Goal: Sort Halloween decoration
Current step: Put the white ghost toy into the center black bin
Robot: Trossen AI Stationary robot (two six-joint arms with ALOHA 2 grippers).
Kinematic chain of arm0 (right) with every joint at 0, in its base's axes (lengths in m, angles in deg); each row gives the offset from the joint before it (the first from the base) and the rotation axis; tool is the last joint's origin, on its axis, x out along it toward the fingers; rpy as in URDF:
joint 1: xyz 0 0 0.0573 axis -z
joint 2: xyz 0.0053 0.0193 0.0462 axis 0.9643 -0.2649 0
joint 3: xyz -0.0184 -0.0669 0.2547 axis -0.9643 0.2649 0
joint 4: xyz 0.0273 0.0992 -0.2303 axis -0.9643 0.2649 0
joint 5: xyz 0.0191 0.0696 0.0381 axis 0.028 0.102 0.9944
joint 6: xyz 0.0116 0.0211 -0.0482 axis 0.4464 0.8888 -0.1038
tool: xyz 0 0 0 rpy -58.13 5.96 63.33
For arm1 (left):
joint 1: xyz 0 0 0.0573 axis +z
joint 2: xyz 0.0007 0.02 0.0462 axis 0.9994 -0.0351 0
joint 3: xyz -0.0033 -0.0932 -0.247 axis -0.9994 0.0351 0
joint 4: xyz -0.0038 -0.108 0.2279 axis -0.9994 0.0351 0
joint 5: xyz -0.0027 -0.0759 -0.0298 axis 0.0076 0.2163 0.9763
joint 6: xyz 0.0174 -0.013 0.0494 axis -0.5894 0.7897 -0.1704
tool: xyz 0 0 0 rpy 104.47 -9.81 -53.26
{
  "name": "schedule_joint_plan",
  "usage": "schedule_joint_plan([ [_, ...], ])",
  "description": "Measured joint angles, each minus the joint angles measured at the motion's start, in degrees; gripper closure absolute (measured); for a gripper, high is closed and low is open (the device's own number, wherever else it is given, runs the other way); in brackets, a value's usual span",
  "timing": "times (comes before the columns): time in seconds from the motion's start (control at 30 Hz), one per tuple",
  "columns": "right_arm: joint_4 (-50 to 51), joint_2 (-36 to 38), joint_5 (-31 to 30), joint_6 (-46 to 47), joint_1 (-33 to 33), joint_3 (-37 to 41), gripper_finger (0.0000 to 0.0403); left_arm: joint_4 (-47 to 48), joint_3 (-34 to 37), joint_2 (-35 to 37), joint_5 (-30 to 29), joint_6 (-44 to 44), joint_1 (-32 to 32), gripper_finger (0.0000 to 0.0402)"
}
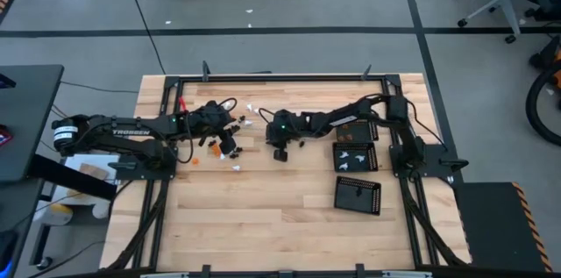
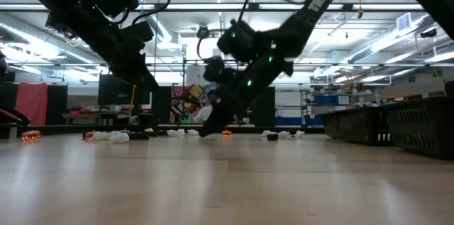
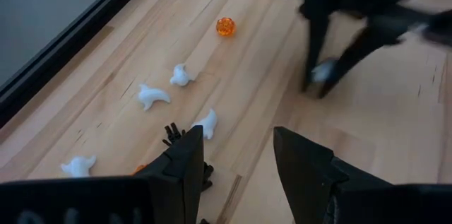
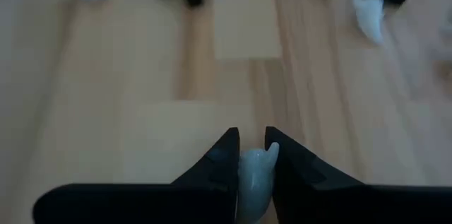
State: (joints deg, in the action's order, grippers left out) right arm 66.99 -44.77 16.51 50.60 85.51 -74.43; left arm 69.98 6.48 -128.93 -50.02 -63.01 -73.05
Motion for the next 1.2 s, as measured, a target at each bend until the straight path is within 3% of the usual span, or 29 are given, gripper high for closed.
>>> schedule_joint_plan([
  [0.23,14.5,8.8,-1.4,-0.3,-2.5,-0.2,0.0336,-0.4,0.0,0.0,0.0,0.0,0.0,0.0244],
  [0.6,38.8,21.0,-8.7,5.0,-9.5,0.6,0.0335,-7.0,0.0,0.0,-0.1,-3.0,0.0,0.0244],
  [1.0,44.9,40.7,-9.6,23.5,-12.8,18.3,0.0335,-17.9,0.0,0.0,-0.1,-9.0,0.0,0.0244],
  [1.2,45.0,47.1,-7.5,31.7,-12.8,25.9,0.0335,-22.2,0.0,0.0,0.0,-11.0,0.0,0.0244],
])
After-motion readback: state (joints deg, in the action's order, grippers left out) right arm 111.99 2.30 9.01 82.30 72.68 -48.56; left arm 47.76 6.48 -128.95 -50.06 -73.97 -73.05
